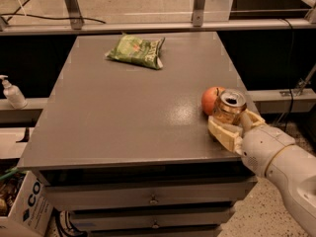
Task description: Move orange can near apple
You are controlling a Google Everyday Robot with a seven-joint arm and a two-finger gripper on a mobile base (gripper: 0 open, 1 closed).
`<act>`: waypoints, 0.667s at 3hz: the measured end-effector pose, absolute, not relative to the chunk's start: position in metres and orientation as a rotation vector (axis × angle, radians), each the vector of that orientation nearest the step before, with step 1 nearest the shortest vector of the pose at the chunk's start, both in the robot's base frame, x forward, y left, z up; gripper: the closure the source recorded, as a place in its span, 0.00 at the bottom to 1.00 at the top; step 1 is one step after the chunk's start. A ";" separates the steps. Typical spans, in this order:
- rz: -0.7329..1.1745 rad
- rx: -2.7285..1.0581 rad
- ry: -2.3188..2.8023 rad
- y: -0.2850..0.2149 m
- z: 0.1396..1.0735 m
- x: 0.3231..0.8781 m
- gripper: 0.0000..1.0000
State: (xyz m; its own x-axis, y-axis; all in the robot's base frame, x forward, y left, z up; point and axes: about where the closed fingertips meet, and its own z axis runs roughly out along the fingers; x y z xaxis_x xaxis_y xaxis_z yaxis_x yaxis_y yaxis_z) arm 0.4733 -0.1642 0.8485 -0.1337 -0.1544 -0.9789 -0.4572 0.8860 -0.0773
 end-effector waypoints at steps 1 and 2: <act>0.278 -0.472 1.705 -0.164 0.849 0.473 1.00; 0.278 -0.472 1.705 -0.164 0.849 0.473 1.00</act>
Offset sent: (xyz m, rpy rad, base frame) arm 0.0465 -0.0142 -0.0007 0.0046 -0.0076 -0.0077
